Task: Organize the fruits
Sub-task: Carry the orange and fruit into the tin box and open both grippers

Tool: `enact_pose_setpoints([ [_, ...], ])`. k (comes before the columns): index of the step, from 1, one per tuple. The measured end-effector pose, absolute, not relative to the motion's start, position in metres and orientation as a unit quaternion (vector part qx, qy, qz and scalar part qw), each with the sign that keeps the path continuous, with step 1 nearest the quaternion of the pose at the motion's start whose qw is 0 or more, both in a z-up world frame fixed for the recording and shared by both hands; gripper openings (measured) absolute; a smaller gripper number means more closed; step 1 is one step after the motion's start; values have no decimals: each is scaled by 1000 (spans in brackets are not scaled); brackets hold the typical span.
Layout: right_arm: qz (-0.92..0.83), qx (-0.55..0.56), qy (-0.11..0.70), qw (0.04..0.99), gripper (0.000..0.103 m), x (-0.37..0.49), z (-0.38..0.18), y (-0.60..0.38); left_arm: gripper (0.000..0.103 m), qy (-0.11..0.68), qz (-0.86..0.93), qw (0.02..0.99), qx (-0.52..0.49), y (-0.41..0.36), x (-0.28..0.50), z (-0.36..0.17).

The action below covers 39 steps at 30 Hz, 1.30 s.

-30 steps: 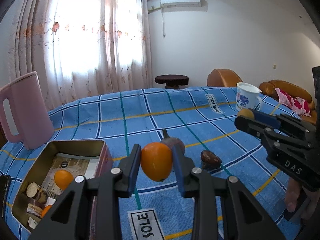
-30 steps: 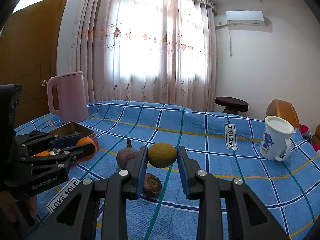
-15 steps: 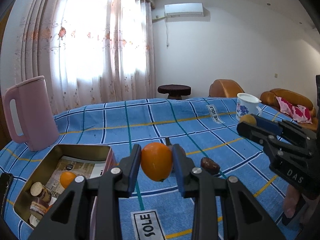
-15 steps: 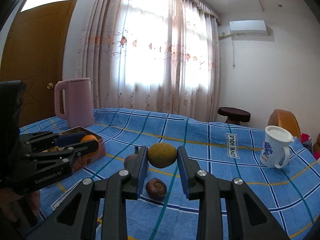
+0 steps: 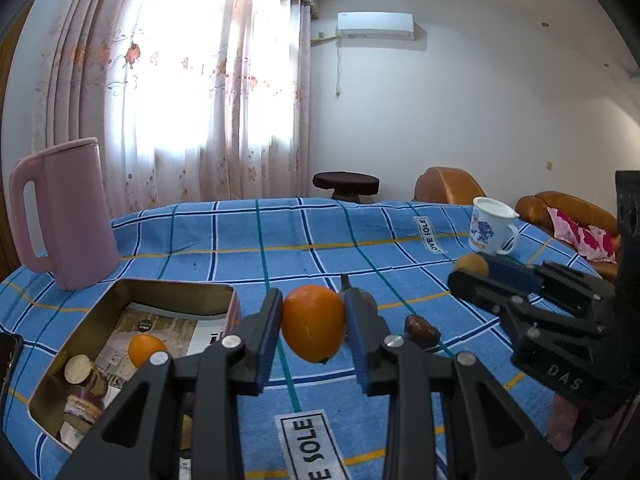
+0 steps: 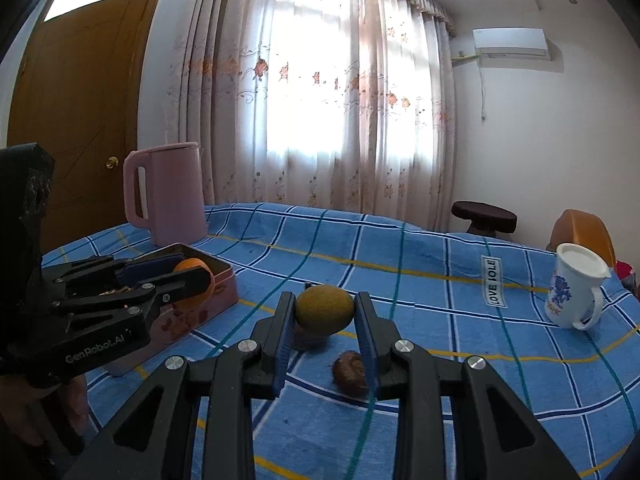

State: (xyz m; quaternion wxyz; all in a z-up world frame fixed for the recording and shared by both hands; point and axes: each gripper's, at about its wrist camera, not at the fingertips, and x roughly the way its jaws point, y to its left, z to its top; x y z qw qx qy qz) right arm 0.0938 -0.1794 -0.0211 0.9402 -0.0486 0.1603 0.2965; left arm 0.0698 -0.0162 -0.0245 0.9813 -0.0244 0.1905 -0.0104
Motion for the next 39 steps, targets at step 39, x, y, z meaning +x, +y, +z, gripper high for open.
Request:
enact_pose_setpoints([
  [39, 436, -140, 255, 851, 32, 85, -44, 13, 33, 274, 95, 953, -84, 146, 61, -37],
])
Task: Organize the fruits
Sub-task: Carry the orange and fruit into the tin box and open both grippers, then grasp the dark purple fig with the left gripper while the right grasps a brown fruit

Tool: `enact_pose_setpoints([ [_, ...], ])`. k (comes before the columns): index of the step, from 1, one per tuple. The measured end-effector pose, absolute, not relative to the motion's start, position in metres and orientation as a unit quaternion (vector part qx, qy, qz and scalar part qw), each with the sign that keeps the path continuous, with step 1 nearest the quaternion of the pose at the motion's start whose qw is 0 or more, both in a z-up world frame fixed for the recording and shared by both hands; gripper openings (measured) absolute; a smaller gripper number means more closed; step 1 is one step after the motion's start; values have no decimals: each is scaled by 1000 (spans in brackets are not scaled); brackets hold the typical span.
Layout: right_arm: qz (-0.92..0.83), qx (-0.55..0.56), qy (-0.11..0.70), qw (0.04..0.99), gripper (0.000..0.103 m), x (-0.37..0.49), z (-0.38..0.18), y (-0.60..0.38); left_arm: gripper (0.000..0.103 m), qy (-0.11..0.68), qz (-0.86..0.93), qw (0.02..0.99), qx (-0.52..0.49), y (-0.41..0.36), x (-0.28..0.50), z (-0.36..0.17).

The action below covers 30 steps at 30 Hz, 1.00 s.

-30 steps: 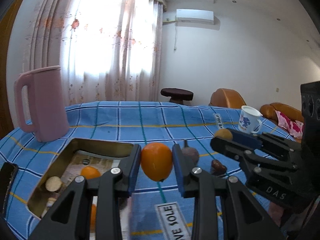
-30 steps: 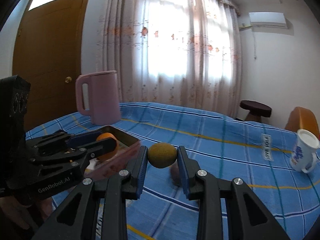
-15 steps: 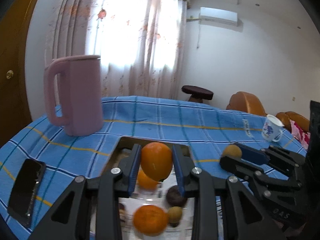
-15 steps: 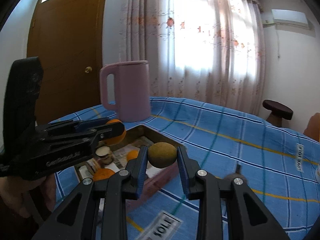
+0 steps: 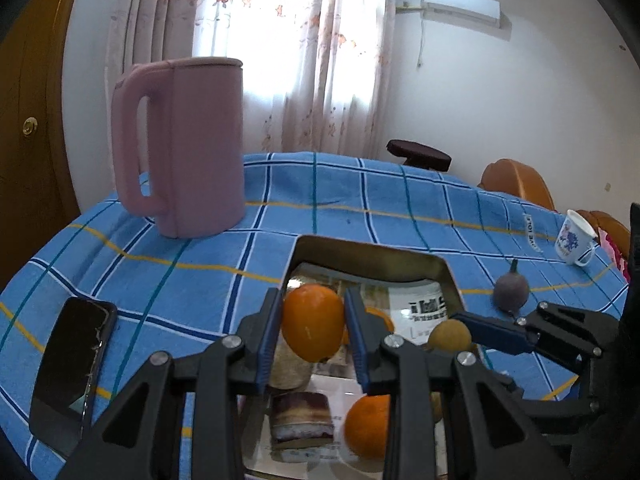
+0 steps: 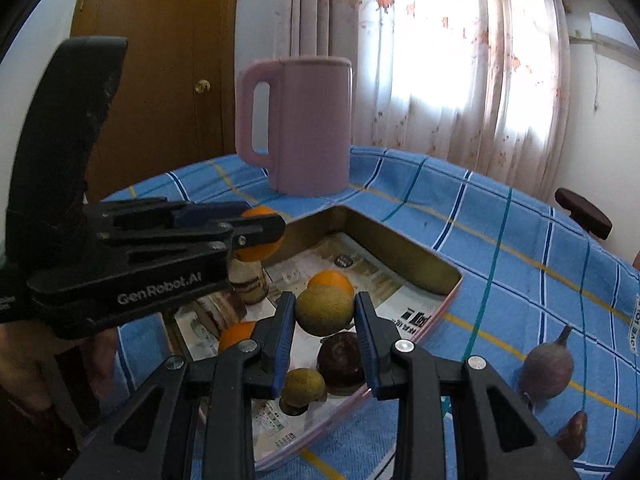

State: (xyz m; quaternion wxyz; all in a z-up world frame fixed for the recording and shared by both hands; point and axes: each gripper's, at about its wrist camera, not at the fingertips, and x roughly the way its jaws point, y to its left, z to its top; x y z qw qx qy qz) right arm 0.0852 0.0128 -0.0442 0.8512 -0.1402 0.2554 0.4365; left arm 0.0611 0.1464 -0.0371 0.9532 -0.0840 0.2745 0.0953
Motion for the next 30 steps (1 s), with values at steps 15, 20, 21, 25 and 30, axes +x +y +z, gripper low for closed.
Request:
enact_pose_setpoints([
  [15, 444, -162, 280, 835, 32, 88, -52, 23, 33, 300, 93, 947, -72, 143, 72, -49],
  [20, 452, -162, 281, 831, 33, 86, -52, 24, 37, 300, 99, 946, -68, 141, 72, -49],
  [21, 450, -163, 278, 833, 36, 84, -51, 23, 39, 301, 100, 946, -67, 141, 72, -49],
  [25, 436, -165, 254, 848, 59, 76, -44, 10, 71, 281, 112, 950, -73, 141, 63, -43],
  [30, 396, -165, 235, 872, 59, 79, -33, -37, 82, 248, 108, 960, -71, 130, 51, -22],
])
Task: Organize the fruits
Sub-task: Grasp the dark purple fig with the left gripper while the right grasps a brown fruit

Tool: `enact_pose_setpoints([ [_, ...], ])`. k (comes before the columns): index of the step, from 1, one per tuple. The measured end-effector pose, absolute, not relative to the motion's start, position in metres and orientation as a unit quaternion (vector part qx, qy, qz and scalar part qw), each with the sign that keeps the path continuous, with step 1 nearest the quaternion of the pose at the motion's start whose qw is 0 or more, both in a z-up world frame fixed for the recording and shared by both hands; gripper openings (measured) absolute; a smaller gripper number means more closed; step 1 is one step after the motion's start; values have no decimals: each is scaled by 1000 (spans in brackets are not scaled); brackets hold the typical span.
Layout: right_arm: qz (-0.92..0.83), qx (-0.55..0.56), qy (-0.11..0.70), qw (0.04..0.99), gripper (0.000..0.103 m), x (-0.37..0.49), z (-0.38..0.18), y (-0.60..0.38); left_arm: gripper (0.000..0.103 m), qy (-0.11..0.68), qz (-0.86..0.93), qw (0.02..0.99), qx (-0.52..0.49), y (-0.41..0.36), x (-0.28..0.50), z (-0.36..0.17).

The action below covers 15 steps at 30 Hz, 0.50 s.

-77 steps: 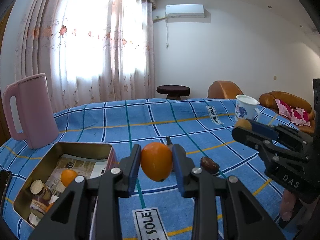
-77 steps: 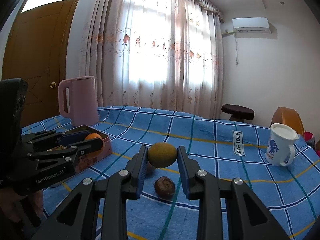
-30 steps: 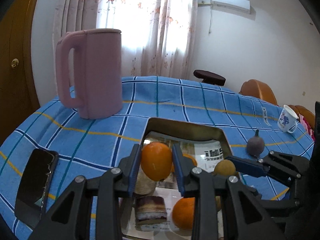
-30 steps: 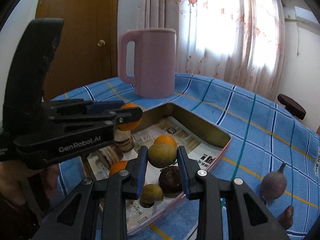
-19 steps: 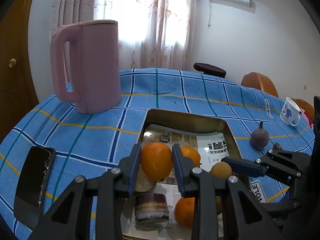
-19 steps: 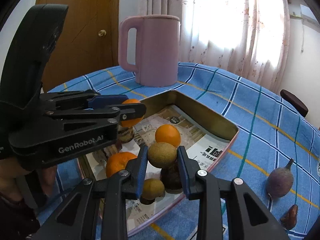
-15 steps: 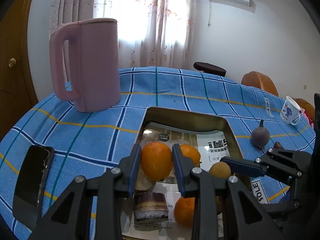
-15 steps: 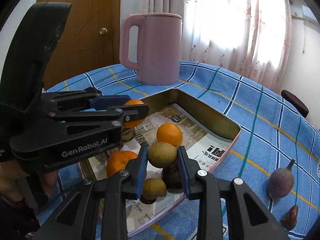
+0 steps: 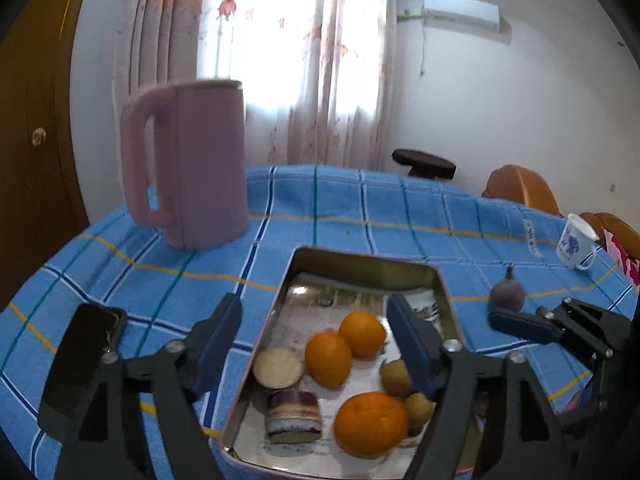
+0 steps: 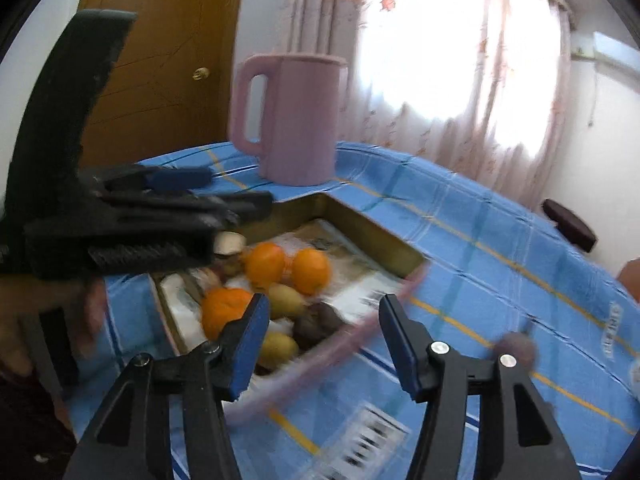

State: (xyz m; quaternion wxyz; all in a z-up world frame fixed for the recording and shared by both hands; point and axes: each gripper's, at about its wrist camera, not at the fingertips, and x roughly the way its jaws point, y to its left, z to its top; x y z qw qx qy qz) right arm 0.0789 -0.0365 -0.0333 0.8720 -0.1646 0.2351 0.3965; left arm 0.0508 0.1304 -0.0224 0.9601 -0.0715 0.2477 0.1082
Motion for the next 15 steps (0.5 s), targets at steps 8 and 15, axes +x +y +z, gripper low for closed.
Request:
enact_pose_setpoints([
  [8, 285, -97, 287, 909, 59, 131, -38, -135, 94, 232, 60, 970, -42, 73, 61, -6],
  [15, 271, -62, 341, 898, 59, 160, -55, -164, 95, 258, 17, 966, -1, 16, 87, -14],
])
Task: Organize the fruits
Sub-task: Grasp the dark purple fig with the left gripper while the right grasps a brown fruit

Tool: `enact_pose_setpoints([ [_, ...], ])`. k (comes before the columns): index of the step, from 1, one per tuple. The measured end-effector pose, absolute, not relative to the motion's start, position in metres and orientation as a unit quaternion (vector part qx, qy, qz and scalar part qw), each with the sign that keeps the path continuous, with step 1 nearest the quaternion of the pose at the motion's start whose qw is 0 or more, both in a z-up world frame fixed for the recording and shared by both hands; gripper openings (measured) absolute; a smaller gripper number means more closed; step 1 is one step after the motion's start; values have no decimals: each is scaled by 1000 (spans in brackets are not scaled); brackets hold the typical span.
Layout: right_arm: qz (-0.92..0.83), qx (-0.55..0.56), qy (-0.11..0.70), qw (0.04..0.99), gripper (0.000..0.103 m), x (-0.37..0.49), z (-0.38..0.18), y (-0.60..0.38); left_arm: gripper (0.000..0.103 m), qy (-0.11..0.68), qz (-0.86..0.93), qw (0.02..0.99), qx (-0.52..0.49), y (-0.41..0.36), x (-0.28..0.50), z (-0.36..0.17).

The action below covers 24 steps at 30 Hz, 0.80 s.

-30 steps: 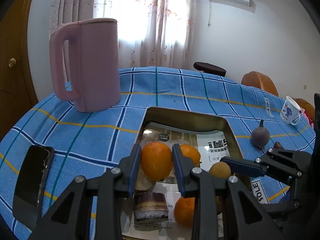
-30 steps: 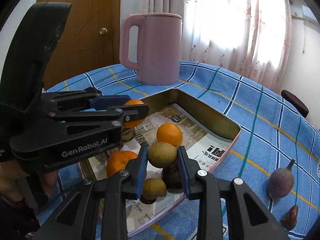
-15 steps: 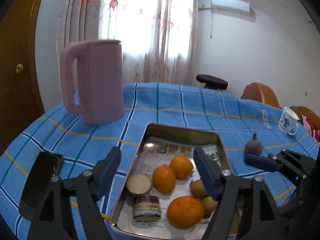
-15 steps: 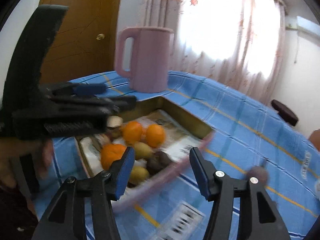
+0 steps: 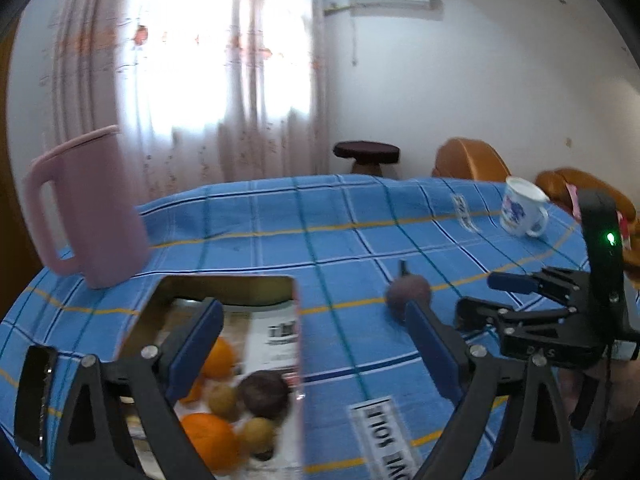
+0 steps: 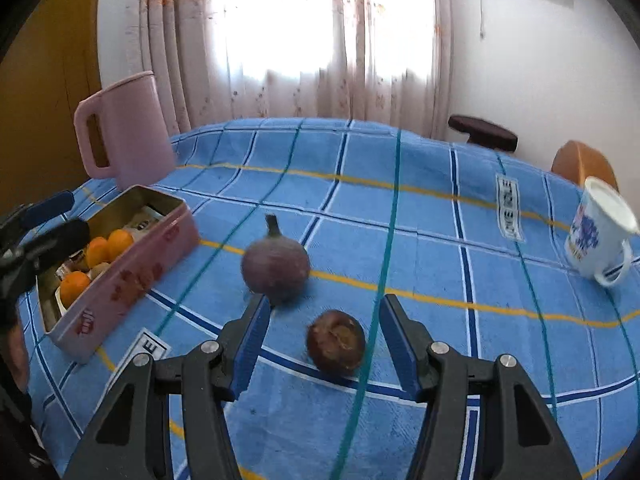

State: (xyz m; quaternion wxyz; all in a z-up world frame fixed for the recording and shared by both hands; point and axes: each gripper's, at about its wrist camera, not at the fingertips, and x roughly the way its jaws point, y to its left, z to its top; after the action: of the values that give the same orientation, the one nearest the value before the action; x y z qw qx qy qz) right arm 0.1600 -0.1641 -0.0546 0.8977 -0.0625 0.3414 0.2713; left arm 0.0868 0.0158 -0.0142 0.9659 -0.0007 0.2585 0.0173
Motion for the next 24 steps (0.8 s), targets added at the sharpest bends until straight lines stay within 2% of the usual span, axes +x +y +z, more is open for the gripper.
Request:
enact_pose_setpoints([
  [7, 275, -65, 393, 875, 58, 180, -74, -159, 95, 280, 3, 959, 29, -15, 106, -24],
  [8, 276, -61, 395, 874, 54, 181, -75, -161, 95, 283, 2, 959, 31, -17, 108, -25],
  [9, 276, -65, 396, 873, 40, 181, -75, -160, 95, 287, 2, 957, 33, -19, 112, -27],
  [10, 277, -67, 395, 873, 39, 181, -76, -161, 95, 290, 3, 956, 34, -21, 114, -28],
  [24, 210, -24, 350, 913, 39, 183, -61, -213, 95, 344, -19, 938, 45, -59, 169, -48],
])
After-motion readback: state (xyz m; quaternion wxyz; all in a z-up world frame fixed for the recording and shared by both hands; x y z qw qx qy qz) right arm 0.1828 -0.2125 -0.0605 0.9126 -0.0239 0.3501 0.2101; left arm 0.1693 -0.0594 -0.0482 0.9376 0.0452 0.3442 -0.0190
